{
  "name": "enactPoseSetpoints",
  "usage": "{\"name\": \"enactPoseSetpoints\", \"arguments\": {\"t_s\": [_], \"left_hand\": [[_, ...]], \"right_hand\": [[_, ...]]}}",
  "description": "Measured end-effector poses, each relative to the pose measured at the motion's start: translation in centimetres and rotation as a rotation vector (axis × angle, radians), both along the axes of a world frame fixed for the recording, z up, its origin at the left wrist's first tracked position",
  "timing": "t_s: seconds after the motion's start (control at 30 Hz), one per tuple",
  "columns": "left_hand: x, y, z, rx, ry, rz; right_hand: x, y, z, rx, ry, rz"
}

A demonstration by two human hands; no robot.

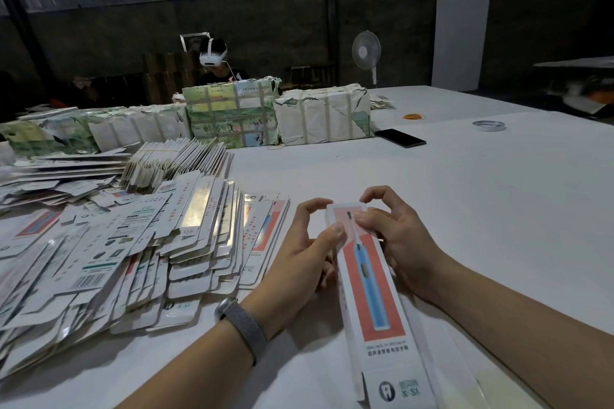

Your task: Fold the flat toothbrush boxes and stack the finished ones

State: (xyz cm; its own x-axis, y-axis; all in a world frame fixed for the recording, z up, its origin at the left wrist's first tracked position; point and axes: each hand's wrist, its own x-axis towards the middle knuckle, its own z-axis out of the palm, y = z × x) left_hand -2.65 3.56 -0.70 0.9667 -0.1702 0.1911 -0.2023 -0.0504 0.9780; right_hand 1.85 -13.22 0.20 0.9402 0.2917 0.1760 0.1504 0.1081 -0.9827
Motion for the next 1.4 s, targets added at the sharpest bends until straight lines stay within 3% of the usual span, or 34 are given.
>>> {"name": "enactPoseSetpoints", "arguments": {"t_s": [0.5, 0.83, 1.13, 1.4], "left_hand": [[0.0, -0.1, 0.0, -0.059, 0.009, 0.024], [0.4, -0.1, 0.0, -0.084, -0.110, 0.323], [0.6, 0.0, 0.2, -0.102, -0.207, 0.397], [1.1, 1.0, -0.4, -0.109, -0.193, 0.383]], "right_hand": [[-0.1, 0.2, 0.0, -0.046, -0.020, 0.014], [0.5, 0.3, -0.2, -0.111, -0.075, -0.042], [-1.0, 0.3, 1.7, -0.854, -0.576, 0.006], [-1.7, -4.6, 4.4, -1.070, -0.537, -0.254]]}}
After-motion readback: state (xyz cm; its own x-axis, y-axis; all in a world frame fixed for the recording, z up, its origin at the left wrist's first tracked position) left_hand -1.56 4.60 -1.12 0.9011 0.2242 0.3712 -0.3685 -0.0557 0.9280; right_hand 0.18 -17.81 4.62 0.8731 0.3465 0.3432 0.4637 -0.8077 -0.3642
